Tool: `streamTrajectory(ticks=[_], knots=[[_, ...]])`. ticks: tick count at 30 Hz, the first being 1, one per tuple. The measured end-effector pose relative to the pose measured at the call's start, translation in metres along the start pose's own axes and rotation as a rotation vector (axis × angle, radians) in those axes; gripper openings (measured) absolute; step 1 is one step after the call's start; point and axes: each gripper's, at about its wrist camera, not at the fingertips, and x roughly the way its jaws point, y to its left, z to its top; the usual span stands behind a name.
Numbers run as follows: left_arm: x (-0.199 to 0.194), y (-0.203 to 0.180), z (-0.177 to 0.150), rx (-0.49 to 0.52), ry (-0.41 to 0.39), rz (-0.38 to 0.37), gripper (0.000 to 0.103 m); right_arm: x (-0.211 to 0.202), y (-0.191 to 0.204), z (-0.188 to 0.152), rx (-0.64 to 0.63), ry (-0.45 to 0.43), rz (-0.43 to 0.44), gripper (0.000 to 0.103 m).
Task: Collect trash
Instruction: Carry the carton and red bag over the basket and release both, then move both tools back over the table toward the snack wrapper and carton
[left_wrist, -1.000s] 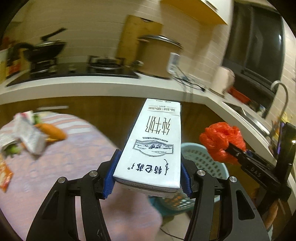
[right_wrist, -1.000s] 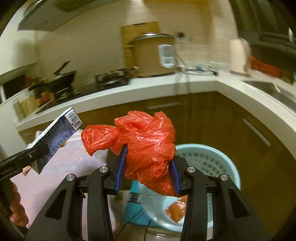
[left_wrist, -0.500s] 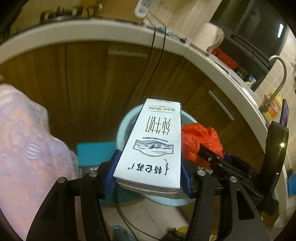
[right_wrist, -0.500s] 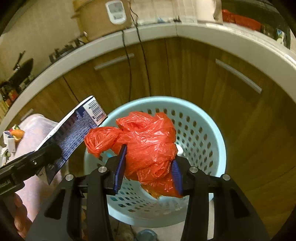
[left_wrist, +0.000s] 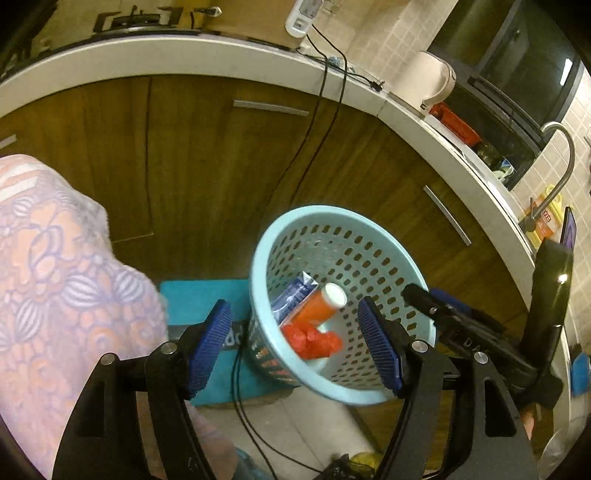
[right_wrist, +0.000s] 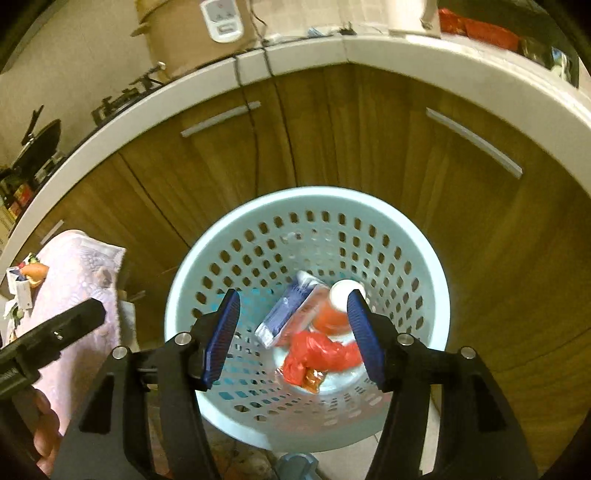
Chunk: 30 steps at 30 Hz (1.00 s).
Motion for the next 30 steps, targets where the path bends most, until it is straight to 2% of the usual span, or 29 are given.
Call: streamTrajectory(ticks=[3,5,9,14,18,21,25,30], knots=[[-0.019,0.012,-0.002,-0.044,-0.026,-0.037,0.069,-0.012,0.018,0.003,-0.041,-0.030,0.032,0.057],[-0.035,0.020,-0.003,-0.060,-0.059,-0.034,0.069,-0.021,0.033,0.005,-0.077,-0.054,0.053,0.057],[-0.078,0.038,-0.005,-0.081,-0.141,0.000,0.069,-0.040,0.073,0.002,-0.169,-0.115,0.176,0.057],[-0.135,0.062,-0.011,-0.105,-0.247,0.099,0.069,-0.059,0.130,-0.006,-0.293,-0.164,0.257,0.057],[-0.184,0.094,-0.021,-0.171,-0.335,0.251,0.069,-0.067,0.186,-0.015,-0.388,-0.187,0.333,0.057],[-0.215,0.122,-0.031,-0.244,-0.382,0.400,0.073,-0.064,0.228,-0.020,-0.440,-0.191,0.392,0.057],[-0.250,0.164,-0.043,-0.355,-0.426,0.527,0.074,-0.053,0.272,-0.024,-0.465,-0.177,0.472,0.057],[-0.278,0.215,-0.059,-0.465,-0.447,0.671,0.075,-0.032,0.325,-0.033,-0.512,-0.136,0.524,0.057]])
